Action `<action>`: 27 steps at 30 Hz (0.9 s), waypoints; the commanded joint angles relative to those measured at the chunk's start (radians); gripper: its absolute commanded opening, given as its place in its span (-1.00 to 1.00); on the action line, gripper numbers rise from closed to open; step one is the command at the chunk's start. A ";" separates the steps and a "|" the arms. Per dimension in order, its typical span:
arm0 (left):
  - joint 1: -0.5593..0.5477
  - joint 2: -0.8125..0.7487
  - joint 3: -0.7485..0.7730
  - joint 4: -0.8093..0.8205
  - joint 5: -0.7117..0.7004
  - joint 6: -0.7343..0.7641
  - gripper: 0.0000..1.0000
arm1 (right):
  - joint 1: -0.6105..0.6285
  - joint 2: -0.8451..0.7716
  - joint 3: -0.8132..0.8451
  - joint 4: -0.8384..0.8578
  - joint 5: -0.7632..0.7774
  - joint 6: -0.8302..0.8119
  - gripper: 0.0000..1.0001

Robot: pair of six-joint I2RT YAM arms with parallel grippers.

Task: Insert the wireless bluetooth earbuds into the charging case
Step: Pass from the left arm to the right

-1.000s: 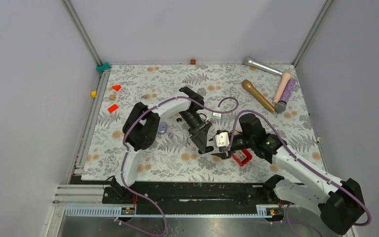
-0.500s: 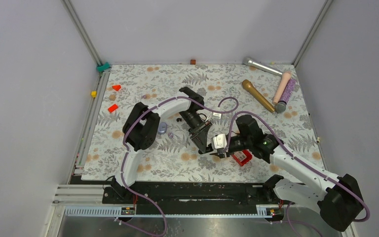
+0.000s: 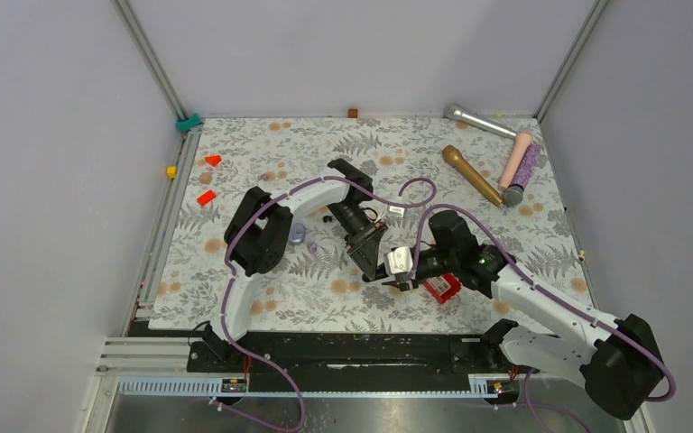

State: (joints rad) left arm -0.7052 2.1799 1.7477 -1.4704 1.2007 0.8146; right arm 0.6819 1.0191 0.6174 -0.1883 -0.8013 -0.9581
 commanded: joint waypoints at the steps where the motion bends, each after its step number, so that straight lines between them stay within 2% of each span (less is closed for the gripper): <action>1: 0.004 -0.029 0.010 -0.002 0.057 0.036 -1.00 | 0.020 0.012 -0.004 0.018 -0.016 -0.014 -0.06; 6: 0.005 -0.032 0.016 -0.017 0.061 0.058 -1.00 | 0.027 0.019 -0.010 0.032 -0.004 -0.014 -0.18; 10: 0.005 -0.034 0.026 -0.051 0.059 0.095 -0.95 | 0.029 0.029 -0.009 0.037 0.011 -0.026 -0.64; 13: 0.005 -0.038 0.031 -0.071 0.057 0.113 -0.78 | 0.029 0.015 -0.002 0.030 0.023 -0.028 -0.71; 15: 0.011 -0.043 0.036 -0.080 0.054 0.123 -0.55 | 0.029 -0.001 0.010 0.017 0.028 -0.028 -0.73; 16: 0.017 -0.046 0.040 -0.080 0.055 0.123 -0.35 | 0.030 -0.009 0.015 0.009 0.036 -0.026 -0.77; 18: 0.039 -0.057 0.050 -0.082 0.057 0.118 0.28 | 0.029 -0.025 0.029 -0.004 0.056 -0.020 -0.86; 19: 0.054 -0.063 0.055 -0.082 0.057 0.115 0.49 | 0.030 -0.033 0.036 -0.014 0.069 -0.014 -0.92; 20: 0.075 -0.072 0.062 -0.081 0.057 0.113 0.62 | 0.029 -0.040 0.046 -0.023 0.082 -0.006 -0.98; 22: 0.126 -0.099 0.076 -0.076 0.050 0.107 0.95 | 0.030 -0.053 0.064 -0.049 0.107 0.009 -1.00; 25: 0.242 -0.152 0.106 -0.015 0.038 0.036 0.97 | 0.029 -0.070 0.086 -0.078 0.141 0.026 -1.00; 26: 0.283 -0.175 0.110 0.034 0.024 -0.021 0.97 | 0.029 -0.073 0.091 -0.083 0.156 0.034 -1.00; 27: 0.323 -0.198 0.105 0.120 -0.006 -0.147 0.97 | 0.029 -0.077 0.099 -0.089 0.172 0.042 -1.00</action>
State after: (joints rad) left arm -0.5331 2.1323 1.7916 -1.5066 1.2053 0.8600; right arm 0.7025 0.9741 0.6502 -0.2436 -0.6926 -0.9539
